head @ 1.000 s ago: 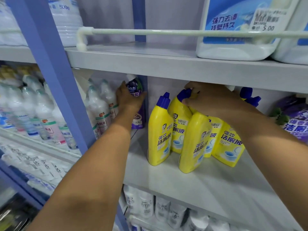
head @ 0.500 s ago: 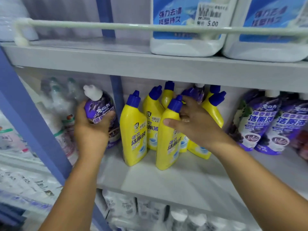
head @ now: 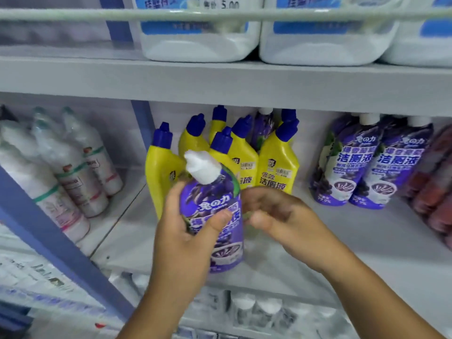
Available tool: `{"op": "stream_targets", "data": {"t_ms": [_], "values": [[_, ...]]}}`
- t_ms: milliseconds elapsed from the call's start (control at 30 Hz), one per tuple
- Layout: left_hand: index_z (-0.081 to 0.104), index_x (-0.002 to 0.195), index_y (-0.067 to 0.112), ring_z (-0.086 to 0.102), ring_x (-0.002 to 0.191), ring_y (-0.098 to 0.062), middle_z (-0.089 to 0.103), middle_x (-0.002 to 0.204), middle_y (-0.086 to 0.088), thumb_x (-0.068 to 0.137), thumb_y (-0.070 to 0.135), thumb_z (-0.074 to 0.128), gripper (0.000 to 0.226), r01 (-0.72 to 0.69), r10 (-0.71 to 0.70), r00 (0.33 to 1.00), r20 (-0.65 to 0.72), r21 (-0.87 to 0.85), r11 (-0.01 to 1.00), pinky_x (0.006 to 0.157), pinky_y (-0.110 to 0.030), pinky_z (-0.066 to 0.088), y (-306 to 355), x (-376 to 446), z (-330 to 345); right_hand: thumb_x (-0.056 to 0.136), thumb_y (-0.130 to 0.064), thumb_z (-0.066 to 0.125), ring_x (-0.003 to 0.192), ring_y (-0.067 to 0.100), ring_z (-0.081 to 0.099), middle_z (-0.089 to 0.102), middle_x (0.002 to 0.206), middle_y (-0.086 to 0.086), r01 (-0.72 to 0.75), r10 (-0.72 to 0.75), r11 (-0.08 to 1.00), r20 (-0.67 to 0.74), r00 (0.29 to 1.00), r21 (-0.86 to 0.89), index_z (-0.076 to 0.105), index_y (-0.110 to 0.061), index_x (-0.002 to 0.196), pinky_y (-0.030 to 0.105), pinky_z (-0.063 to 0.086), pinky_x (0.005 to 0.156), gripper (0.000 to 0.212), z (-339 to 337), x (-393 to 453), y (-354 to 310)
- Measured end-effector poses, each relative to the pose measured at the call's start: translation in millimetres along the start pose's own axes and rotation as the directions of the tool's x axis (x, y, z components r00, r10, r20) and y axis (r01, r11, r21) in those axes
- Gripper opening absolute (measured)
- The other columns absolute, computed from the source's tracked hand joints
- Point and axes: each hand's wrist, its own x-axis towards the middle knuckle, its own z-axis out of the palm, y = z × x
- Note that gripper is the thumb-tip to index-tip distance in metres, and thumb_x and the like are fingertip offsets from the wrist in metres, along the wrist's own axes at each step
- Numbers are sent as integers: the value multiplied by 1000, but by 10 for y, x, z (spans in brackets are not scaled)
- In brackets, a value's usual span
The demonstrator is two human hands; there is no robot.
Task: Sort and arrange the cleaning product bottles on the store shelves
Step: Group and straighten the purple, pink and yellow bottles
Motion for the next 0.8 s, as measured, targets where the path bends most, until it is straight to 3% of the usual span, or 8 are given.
{"op": "stream_targets", "data": {"t_ms": [67,133,233,300,433,567,667,800], "values": [[59,116,38,73,98,-9,76,106,13,80,12,84,51,8,-6,998,68,-31,999,78,-22,57,-57,61,310,74,-29,84,115,24,66,71,124,1,-34,34,999,56,998,2,65,-26,125,42,54,98,54,-144,-115,102],[59,115,40,73,97,-6,76,105,17,83,10,82,50,15,-4,984,180,-59,998,77,-20,57,-54,108,623,74,-16,84,119,26,66,70,127,2,-55,55,998,-29,998,27,59,-27,131,48,53,102,63,-305,-174,190],[59,116,45,69,101,2,72,109,19,89,29,74,35,-38,46,961,274,-33,999,81,-16,54,-90,196,966,70,-12,88,111,30,70,74,119,6,-67,77,996,-203,976,58,61,-29,124,54,55,98,63,-565,-266,273],[58,123,33,64,111,2,68,120,12,92,40,67,33,-125,120,966,228,6,992,89,-15,51,-142,361,1113,71,-7,88,107,26,72,76,115,5,-61,86,994,-305,948,91,60,-23,124,49,57,95,62,-769,-373,294],[49,144,12,47,140,-21,49,149,-8,84,50,65,73,-318,290,945,149,224,921,114,-43,42,-226,727,1412,69,-8,76,99,19,74,77,111,5,-24,76,992,-428,901,125,58,-13,124,31,59,83,57,-1185,-556,330],[36,153,10,42,144,-27,47,152,-9,80,55,72,93,-338,313,941,127,367,867,117,-44,36,-260,966,1680,76,-4,74,97,12,74,78,109,-3,-7,62,994,-508,859,110,59,-20,120,24,58,80,49,-1473,-611,428],[40,150,6,47,138,-36,53,145,-15,83,53,68,86,-338,322,939,122,510,791,113,-47,39,-380,1063,1746,84,0,74,102,12,73,77,112,-5,-37,48,999,-494,868,32,59,-29,118,26,58,85,47,-1639,-598,474],[53,136,-2,52,127,-42,57,134,-25,96,40,53,58,-355,382,921,72,556,751,107,-38,39,-393,1020,1640,83,-4,75,109,20,71,75,118,-1,-20,31,999,-464,885,28,60,-31,120,43,56,97,49,-1803,-598,529]]}}
